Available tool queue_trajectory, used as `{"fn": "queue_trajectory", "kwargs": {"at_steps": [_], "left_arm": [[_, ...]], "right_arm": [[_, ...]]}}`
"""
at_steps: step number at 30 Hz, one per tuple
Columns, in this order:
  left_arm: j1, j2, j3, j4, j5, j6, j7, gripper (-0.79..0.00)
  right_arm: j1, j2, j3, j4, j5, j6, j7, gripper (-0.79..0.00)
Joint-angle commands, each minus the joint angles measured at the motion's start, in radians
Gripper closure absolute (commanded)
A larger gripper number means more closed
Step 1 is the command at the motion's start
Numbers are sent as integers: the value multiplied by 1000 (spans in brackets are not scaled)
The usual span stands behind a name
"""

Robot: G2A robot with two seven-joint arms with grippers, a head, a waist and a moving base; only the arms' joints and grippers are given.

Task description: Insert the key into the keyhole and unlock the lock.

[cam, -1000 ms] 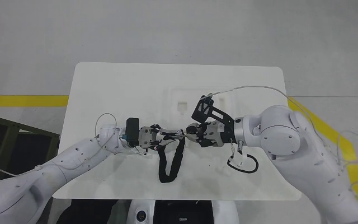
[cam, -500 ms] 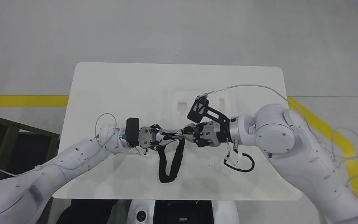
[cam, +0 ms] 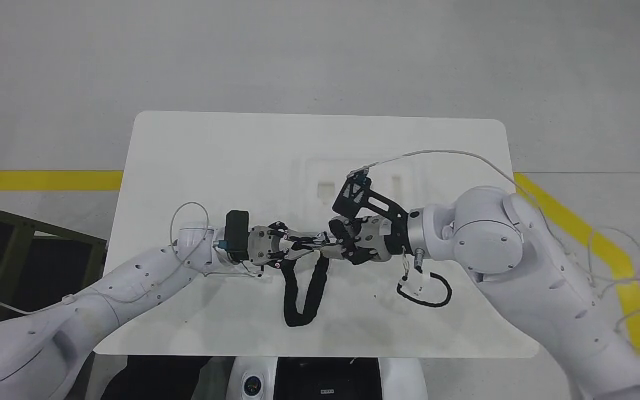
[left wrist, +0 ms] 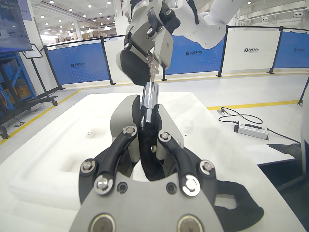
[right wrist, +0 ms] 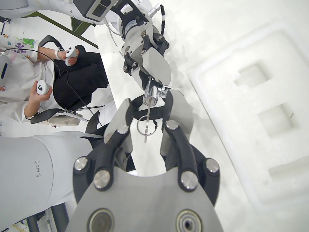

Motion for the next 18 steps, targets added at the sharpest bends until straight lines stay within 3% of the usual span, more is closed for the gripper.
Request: {"fn": "queue_trajectory", "kwargs": {"at_steps": [1,5,11,12,14,15,16,18], "left_arm": [[0,0,0,0,0,0,0,0],[0,0,0,0,0,0,0,0],[0,0,0,0,0,0,0,0],[0,0,0,0,0,0,0,0],[0,0,0,0,0,0,0,0],[0,0,0,0,0,0,0,0],[0,0,0,0,0,0,0,0],[0,0,0,0,0,0,0,0]], "right_arm": [[0,0,2,-3,5,-1,-4,-674],[2,3,30,-17,17,1,-12,-668],[-54,25,126,-62,27,-3,11,-496],[-66,29,141,-71,27,-5,16,-372],[-89,35,165,-88,30,-11,27,-280],[-99,38,176,-95,30,-13,31,-148],[-109,41,185,-102,28,-12,36,-77],[-128,46,202,-113,28,-12,43,-46]]}}
